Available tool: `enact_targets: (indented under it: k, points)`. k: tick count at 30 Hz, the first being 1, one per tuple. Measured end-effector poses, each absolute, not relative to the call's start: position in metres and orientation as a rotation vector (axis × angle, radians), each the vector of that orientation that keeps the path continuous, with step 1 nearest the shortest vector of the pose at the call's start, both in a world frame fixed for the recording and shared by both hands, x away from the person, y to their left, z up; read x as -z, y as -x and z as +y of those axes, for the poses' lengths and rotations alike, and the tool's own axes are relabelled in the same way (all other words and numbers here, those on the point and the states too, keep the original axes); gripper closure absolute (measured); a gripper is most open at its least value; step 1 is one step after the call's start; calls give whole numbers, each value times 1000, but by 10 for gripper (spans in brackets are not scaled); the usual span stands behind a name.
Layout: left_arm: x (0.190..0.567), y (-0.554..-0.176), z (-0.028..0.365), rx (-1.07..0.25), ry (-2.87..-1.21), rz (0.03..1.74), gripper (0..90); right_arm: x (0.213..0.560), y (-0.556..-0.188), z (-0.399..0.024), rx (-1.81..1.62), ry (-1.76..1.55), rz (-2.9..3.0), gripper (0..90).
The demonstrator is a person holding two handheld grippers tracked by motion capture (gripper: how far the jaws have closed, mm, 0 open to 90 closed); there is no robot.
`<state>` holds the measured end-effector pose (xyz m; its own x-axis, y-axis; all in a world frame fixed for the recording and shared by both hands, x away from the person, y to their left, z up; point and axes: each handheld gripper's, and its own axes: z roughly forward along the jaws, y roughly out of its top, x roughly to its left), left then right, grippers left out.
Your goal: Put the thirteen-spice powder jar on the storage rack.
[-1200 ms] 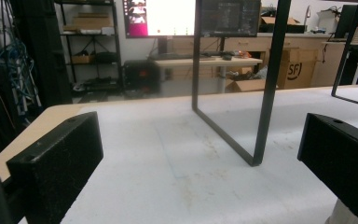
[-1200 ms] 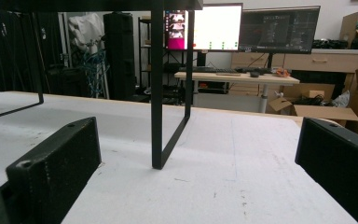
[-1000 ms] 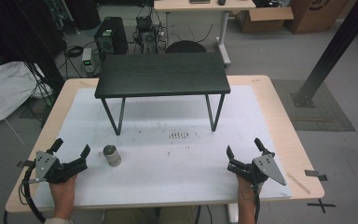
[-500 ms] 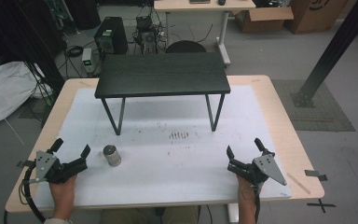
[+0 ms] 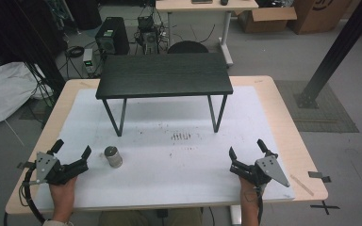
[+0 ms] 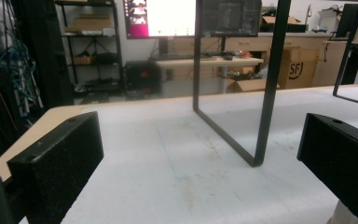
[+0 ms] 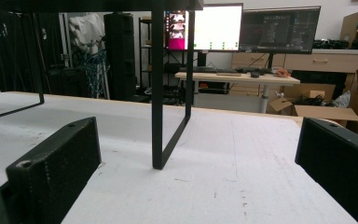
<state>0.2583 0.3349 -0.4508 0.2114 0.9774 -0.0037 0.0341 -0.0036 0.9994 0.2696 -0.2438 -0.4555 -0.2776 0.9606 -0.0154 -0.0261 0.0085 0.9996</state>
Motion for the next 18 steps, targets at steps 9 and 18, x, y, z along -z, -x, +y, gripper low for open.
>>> enact_targets:
  k: [9, 18]
  points:
    - [432, -252, 336, -990, -1319, 1059, 4, 455, -270, -243, -1411, -1033, 1403, 0]
    - [412, -249, 341, -853, -1309, 1083, 3, 455, -270, -243, -1411, -1035, 1404, 0]
